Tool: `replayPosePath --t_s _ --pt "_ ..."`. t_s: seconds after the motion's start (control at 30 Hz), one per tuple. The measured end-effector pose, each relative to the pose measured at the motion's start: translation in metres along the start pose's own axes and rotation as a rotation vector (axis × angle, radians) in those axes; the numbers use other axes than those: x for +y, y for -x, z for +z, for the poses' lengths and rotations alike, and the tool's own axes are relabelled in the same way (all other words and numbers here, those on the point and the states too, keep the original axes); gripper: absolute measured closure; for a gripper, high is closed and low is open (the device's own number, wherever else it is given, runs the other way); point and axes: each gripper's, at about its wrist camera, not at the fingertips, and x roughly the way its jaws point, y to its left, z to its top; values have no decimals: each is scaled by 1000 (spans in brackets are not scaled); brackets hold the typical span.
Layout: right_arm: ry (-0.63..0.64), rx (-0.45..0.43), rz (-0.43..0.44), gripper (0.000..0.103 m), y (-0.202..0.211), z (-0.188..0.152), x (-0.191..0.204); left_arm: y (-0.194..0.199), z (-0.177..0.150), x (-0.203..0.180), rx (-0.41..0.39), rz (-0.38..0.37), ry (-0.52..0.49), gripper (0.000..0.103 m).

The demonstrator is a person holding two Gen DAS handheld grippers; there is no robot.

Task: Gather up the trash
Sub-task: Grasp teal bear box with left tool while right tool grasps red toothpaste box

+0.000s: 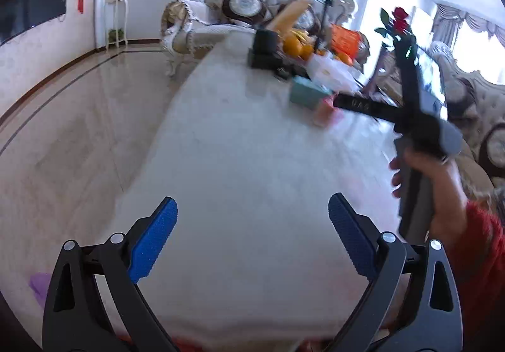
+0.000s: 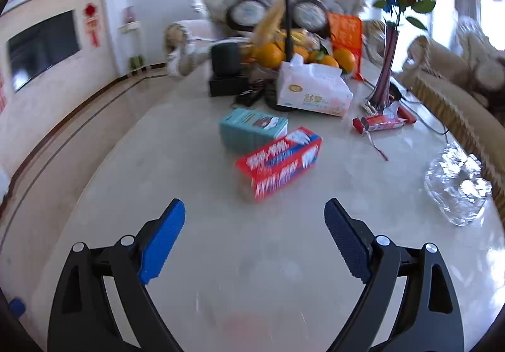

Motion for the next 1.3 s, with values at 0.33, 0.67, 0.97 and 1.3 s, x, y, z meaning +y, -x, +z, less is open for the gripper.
replayPosePath --t_s 0.33,0.67,0.97,1.3 --pt "-44 110 -68 17 -72 26 -7 -70 91 15 2 24 13 9" --pt "41 126 5 17 -59 21 -85 -163 139 -54 40 -46 -116 9" --pt "-68 190 139 17 -58 18 -120 -228 155 -130 104 -29 16 9" --pt "-109 177 124 17 -60 13 -103 -292 187 -150 267 60 171 9"
